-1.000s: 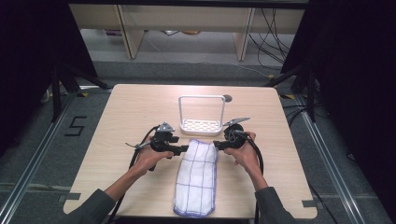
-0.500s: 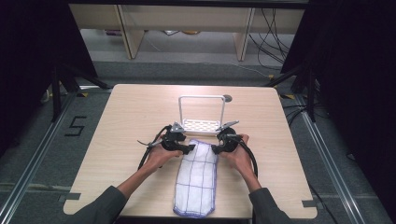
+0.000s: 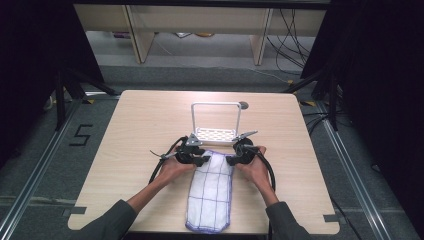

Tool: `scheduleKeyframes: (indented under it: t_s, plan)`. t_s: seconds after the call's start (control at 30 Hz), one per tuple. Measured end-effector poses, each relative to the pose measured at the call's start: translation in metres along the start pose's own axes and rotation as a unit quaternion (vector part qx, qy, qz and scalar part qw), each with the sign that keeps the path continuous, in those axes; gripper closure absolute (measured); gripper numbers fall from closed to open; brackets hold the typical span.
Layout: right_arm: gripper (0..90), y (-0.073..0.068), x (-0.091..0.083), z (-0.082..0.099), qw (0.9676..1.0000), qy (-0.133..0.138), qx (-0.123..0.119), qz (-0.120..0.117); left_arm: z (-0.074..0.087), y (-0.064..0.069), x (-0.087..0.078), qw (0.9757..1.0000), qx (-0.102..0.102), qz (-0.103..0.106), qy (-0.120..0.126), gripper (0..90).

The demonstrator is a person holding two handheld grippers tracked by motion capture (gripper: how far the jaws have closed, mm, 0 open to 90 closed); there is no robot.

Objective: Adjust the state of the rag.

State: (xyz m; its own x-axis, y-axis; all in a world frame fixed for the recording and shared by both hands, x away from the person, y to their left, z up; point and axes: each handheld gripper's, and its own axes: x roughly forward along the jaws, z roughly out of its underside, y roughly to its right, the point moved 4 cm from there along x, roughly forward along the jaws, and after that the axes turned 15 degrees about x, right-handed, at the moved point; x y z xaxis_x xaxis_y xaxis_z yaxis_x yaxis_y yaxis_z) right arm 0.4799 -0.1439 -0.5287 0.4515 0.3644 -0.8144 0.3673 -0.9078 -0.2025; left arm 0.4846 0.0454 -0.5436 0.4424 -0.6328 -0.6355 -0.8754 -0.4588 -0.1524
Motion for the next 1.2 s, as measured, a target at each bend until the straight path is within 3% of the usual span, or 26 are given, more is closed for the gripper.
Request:
scheduleKeyframes:
  t_s: [0.17, 0.2, 0.43, 0.5, 0.53, 0.63, 0.67, 0.7, 0.77, 0.97, 1.17, 1.2]
  plan:
    - [58.8, 0.0, 0.0, 0.001, 0.9999, -0.01, 0.013, 0.0, 0.0, 0.002, 0.0, 0.9999, -0.001, 0.013, 0.003, 73.1]
    - [63.9, -0.003, -0.001, 0.001, 0.9998, -0.006, 0.004, -0.017, 0.0, 0.002, 0.0, 0.9999, -0.002, 0.017, 0.004, 74.9]
    - [80.4, -0.005, 0.002, 0.002, 0.9988, 0.004, -0.015, -0.047, -0.001, 0.002, -0.002, 0.9998, -0.005, 0.019, 0.004, 81.6]
    - [81.4, -0.008, 0.001, 0.002, 0.9987, 0.005, -0.028, -0.043, -0.001, 0.001, -0.004, 0.9998, -0.004, 0.021, 0.007, 82.4]
    - [81.8, -0.01, -0.001, 0.002, 0.9989, 0.001, -0.029, -0.037, -0.002, 0.002, -0.005, 0.9996, -0.015, 0.018, 0.014, 82.7]
    - [82.4, -0.013, -0.003, 0.001, 0.9985, 0.007, -0.039, -0.038, -0.003, 0.0, -0.01, 0.9997, -0.008, 0.018, 0.01, 83.0]
    - [82.6, -0.015, -0.005, -0.001, 0.9982, 0.012, -0.044, -0.039, -0.006, 0.0, -0.012, 0.9995, -0.018, 0.015, 0.023, 83.1]
    - [82.7, -0.017, -0.008, 0.0, 0.9985, 0.01, -0.036, -0.04, -0.006, 0.0, -0.012, 0.9995, -0.018, 0.015, 0.023, 83.1]
    - [82.8, -0.016, -0.008, -0.001, 0.9981, 0.018, -0.046, -0.038, -0.008, -0.001, -0.015, 0.9993, -0.018, 0.017, 0.028, 83.2]
    - [83.0, -0.02, -0.023, -0.005, 0.9963, 0.046, -0.048, -0.054, -0.016, 0.002, -0.026, 0.9988, -0.019, 0.016, 0.043, 83.2]
    - [83.0, -0.025, -0.048, -0.009, 0.9943, 0.063, -0.047, -0.072, -0.027, 0.004, -0.049, 0.9974, -0.023, 0.018, 0.066, 83.1]
    - [83.0, -0.027, -0.049, -0.01, 0.9927, 0.079, -0.049, -0.077, -0.027, 0.004, -0.051, 0.9972, -0.021, 0.021, 0.069, 83.1]
